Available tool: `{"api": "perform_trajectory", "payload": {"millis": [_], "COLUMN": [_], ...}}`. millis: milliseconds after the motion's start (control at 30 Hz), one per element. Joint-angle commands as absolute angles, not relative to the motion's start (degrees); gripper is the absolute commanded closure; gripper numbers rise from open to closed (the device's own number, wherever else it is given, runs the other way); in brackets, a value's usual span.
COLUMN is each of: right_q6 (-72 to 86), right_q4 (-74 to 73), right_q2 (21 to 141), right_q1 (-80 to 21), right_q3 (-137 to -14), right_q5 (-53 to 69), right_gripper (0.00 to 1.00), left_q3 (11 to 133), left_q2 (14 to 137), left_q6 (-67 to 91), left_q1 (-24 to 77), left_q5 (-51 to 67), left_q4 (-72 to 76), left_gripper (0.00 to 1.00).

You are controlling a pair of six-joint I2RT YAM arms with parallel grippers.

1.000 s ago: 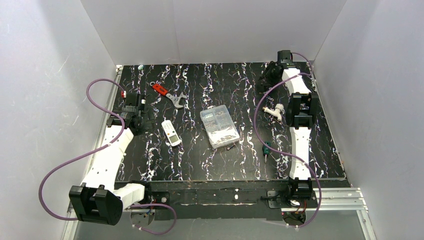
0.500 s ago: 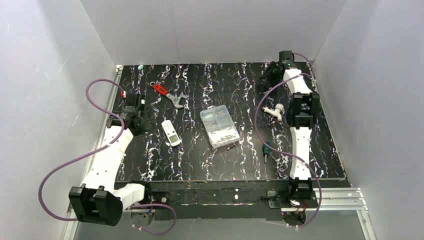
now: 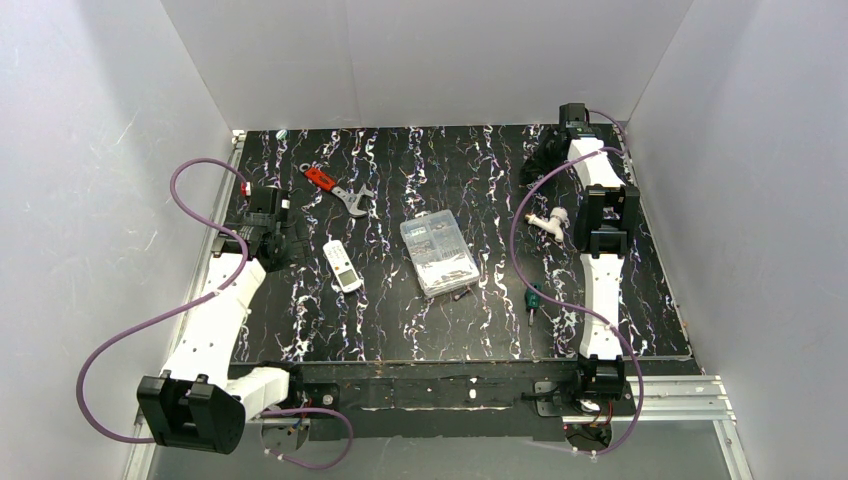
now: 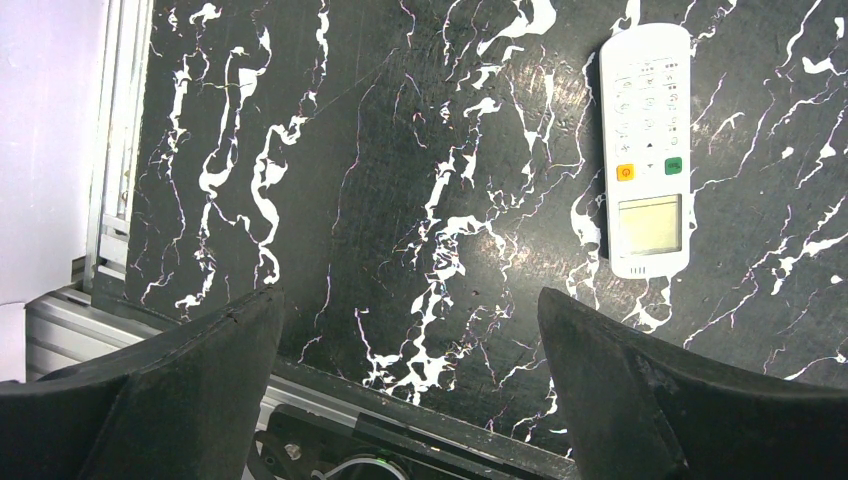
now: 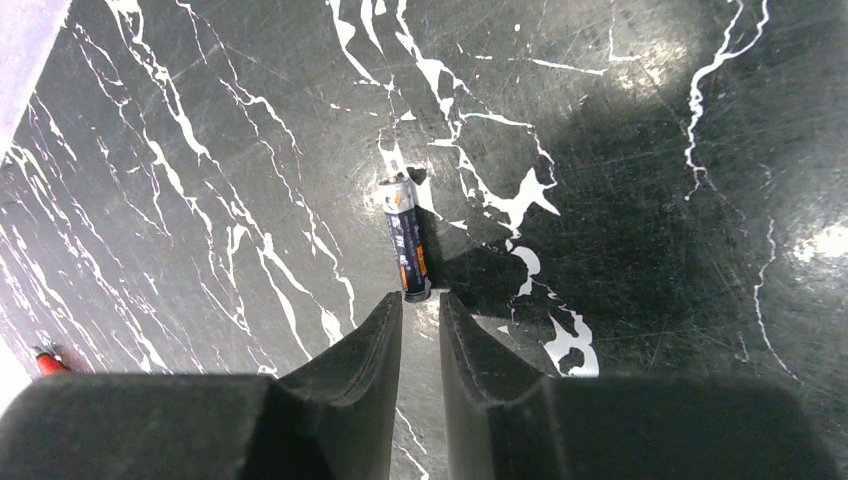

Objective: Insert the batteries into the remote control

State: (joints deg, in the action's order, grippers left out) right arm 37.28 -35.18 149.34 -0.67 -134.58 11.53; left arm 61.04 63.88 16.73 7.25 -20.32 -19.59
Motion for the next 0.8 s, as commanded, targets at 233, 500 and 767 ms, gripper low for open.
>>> {"api": "perform_trajectory", "payload": {"millis": [233, 500, 767], "right_q6": [36.9, 36.91, 36.33], "right_q4": [-35.92, -35.46, -33.7], "right_q2": [149.96, 149.6, 147.96], "right_q1": [-0.62, -0.62, -0.66], "right_q3": [-135.38, -134.71, -131.34], "right_q5": [12.14, 12.24, 13.16], "right_gripper": [0.76, 0.84, 0.89], "left_q3": [61.7, 61.88, 61.7], "left_q2": [62.13, 62.13, 61.97], "left_q6": [16.42, 16.18, 16.02], "left_q1": [7.38, 7.38, 7.38], "left_q5": [-21.53, -21.68, -21.84], "left_q4": [-24.08, -24.08, -24.08], "left_gripper": [0.01, 0.01, 0.01]}}
